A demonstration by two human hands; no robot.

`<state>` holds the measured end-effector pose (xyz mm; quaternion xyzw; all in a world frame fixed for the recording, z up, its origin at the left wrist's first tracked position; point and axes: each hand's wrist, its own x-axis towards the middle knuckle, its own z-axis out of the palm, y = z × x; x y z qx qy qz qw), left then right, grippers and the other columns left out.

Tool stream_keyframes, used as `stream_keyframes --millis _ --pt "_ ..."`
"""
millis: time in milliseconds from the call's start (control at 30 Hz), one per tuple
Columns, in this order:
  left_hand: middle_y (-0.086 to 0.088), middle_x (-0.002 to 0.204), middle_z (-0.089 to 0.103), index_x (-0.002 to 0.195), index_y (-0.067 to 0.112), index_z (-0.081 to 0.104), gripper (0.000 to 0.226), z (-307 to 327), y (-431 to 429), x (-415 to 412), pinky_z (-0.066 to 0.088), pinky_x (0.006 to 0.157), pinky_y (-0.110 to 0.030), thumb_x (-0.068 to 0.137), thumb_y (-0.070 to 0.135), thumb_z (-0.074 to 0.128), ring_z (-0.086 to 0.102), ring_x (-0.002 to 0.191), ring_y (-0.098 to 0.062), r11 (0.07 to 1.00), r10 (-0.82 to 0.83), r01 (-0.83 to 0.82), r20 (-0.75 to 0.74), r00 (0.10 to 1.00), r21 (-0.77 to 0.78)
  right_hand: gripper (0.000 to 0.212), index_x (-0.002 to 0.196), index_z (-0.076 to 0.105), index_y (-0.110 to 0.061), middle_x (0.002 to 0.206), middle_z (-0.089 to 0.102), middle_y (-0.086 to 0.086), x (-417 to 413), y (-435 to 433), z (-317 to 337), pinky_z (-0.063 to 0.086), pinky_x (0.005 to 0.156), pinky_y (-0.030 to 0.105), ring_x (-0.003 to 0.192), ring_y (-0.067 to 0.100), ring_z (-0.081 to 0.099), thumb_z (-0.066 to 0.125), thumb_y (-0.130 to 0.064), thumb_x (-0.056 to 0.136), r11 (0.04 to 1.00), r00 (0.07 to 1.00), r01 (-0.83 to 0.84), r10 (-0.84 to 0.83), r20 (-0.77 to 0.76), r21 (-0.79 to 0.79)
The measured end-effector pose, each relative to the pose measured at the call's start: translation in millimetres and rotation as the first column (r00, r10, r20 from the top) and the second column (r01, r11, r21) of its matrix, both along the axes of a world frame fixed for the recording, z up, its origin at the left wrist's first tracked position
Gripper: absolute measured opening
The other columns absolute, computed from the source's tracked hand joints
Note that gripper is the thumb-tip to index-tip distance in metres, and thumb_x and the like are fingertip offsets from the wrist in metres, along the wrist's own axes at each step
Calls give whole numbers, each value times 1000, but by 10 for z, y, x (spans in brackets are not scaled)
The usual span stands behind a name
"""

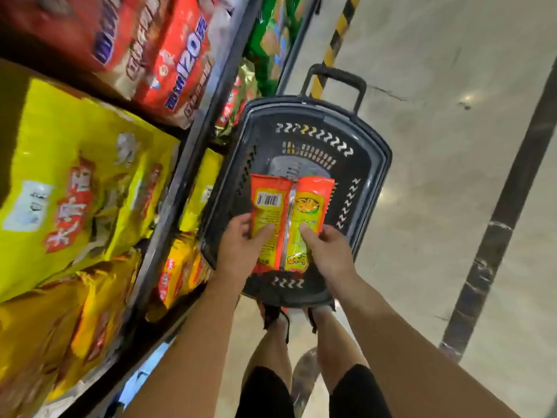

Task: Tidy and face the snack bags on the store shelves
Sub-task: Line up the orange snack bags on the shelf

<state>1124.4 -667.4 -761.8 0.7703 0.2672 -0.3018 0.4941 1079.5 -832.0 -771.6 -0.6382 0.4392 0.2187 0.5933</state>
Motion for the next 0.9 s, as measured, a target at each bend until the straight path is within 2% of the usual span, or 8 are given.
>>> stream_keyframes --millis 200,300,400,600,667,733,800,900 --pt "2 123 67 137 18 62 52 -1358 58 103 55 80 -22 92 33 81 69 105 -15 998 9 -6 -60 998 62 20 103 74 -15 92 77 -1 161 144 -1338 61 82 35 86 19 73 73 -35 97 999 993 43 -45 -112 -21" --pt "-8 133 69 142 13 60 58 -1992 103 107 58 100 -43 91 31 82 69 116 -24 996 -3 11 -92 996 86 21 105 74 -13 98 77 3 161 255 -1937 60 91 43 90 21 73 70 -33 99 999 987 -7 0 -159 -42" --pt "-12 132 70 141 10 59 56 -2519 156 77 56 103 -48 92 27 81 70 114 -27 993 -14 31 -144 990 118 26 113 72 -12 110 76 10 159 347 -2413 55 98 48 104 30 71 67 -34 101 996 975 -48 31 -220 -72" --pt "-7 121 69 142 0 55 50 -3178 159 98 56 100 -37 97 9 74 68 105 -21 993 -44 63 -191 981 95 36 124 64 -6 112 70 11 149 440 -3093 51 91 37 101 32 64 60 -36 104 997 943 -37 12 -333 -68" --pt "-8 123 73 137 3 59 49 -3334 136 112 57 102 -46 94 16 77 72 108 -25 992 -60 82 -214 975 95 41 127 60 -2 112 67 11 168 460 -3233 47 93 37 110 34 64 56 -37 106 996 930 -48 16 -367 -78" --pt "-12 125 74 129 13 62 55 -3453 124 101 58 100 -50 83 37 77 73 110 -29 985 -98 127 -223 970 120 44 130 59 0 120 66 16 183 478 -3343 48 99 38 117 36 63 53 -37 107 995 917 -62 28 -397 -73" --pt "-9 137 68 145 16 56 74 -3437 116 120 56 104 -48 81 49 74 69 119 -28 968 -165 205 -252 954 143 51 134 58 0 124 68 18 165 478 -3413 51 102 44 114 37 65 49 -43 107 992 898 -106 67 -434 -67" --pt "-6 149 60 154 16 49 64 -3289 85 161 51 109 -42 98 35 72 62 130 -26 964 -192 234 -280 941 126 58 133 58 1 117 70 16 137 449 -3399 54 96 44 106 33 67 47 -50 107 988 875 -140 94 -475 -62"
